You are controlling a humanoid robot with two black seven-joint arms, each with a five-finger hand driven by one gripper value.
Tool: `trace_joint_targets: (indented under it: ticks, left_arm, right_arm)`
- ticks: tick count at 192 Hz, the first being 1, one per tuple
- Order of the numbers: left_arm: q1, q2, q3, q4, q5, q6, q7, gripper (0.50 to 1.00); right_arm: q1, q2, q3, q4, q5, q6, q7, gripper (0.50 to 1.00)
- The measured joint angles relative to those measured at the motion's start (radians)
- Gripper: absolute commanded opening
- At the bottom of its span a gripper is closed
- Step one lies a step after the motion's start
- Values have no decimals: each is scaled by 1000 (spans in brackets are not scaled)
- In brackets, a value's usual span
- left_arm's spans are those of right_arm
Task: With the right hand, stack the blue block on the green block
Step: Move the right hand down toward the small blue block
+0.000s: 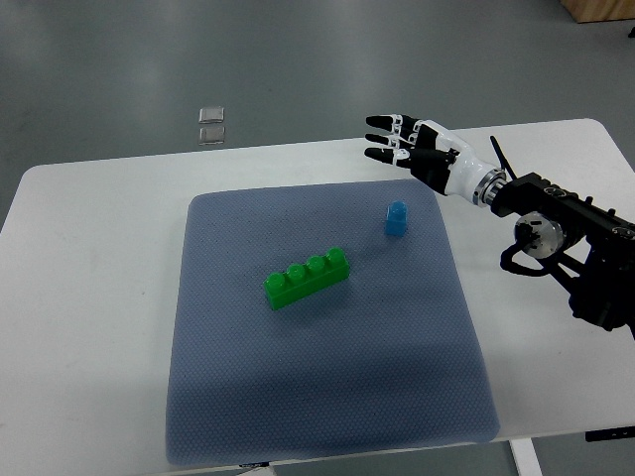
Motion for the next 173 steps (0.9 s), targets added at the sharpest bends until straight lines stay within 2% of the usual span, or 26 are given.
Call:
trace_joint_targets:
  ticks: [92,129,173]
  left_arm:
    - [-7,0,-2,-1,1,6,0,1000]
    - [-7,0,-1,-1,1,6,-1,1000]
    - [-6,0,-1,-1,1,6,-1,1000]
  right_arm:
    - [13,-3,-7,4,-32,0,-5,924]
    - [30,-28,-8,5,-221,42,2,924]
    - [84,-60,-7,5,-478,45,24,924]
